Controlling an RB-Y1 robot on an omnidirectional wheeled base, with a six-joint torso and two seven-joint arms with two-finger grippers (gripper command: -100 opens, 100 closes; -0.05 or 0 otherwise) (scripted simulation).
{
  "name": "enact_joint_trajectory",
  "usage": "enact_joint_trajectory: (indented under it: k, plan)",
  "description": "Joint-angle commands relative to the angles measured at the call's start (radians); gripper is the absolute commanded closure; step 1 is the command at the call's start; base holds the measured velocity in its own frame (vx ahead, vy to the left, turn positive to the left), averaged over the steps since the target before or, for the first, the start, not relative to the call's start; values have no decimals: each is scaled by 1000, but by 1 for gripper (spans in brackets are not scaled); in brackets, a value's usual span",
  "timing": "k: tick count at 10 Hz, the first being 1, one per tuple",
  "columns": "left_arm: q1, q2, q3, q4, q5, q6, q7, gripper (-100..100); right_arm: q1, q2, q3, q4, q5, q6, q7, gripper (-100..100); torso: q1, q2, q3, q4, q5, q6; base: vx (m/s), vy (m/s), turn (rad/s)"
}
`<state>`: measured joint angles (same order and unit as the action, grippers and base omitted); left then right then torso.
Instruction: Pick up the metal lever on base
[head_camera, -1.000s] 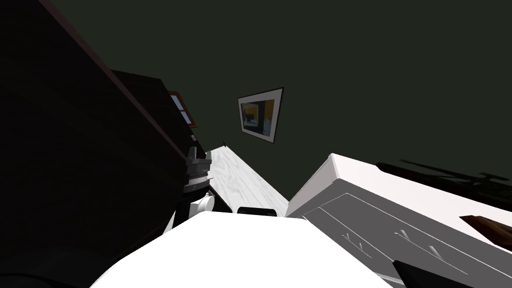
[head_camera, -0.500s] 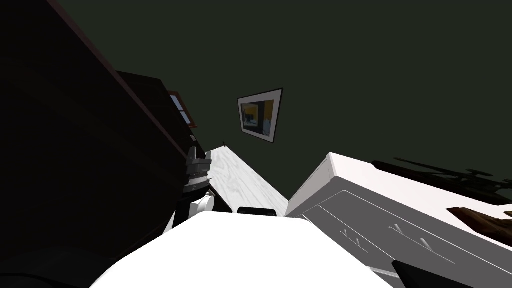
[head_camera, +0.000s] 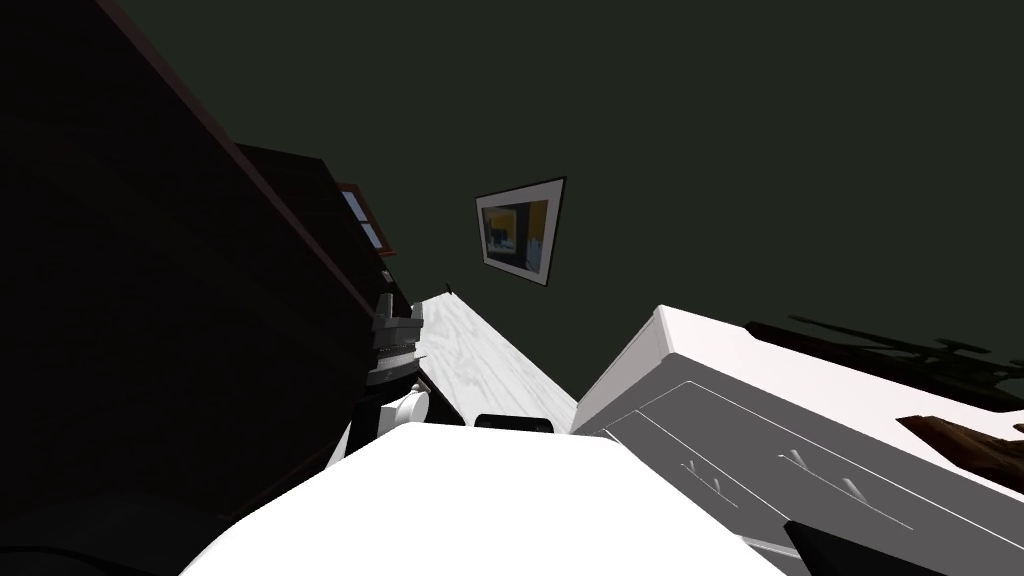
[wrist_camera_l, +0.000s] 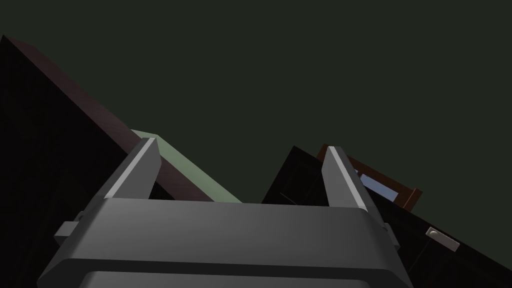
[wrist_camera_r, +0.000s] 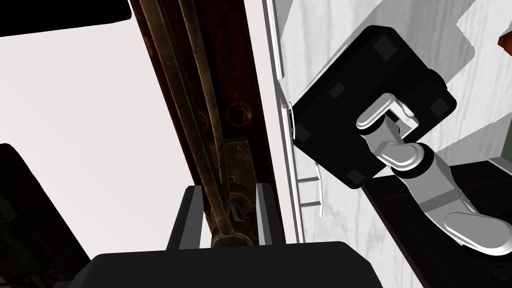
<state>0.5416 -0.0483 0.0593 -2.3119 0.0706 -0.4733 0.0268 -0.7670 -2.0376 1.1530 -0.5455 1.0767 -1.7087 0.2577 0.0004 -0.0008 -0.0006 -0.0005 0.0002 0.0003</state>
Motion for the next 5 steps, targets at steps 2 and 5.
enact_joint_trajectory:
  k: [2,5]
  plan:
    - [0,0,0,0,0,0,0,0,-20,-43,18,-27,-5,-19,-1,100,0,-1,0,0,1,0,26,-12,36]
    - [0,0,0,0,0,0,0,0,-27,-60,28,-38,-10,-24,-1,0,1,0,0,0,1,0,14,-8,12]
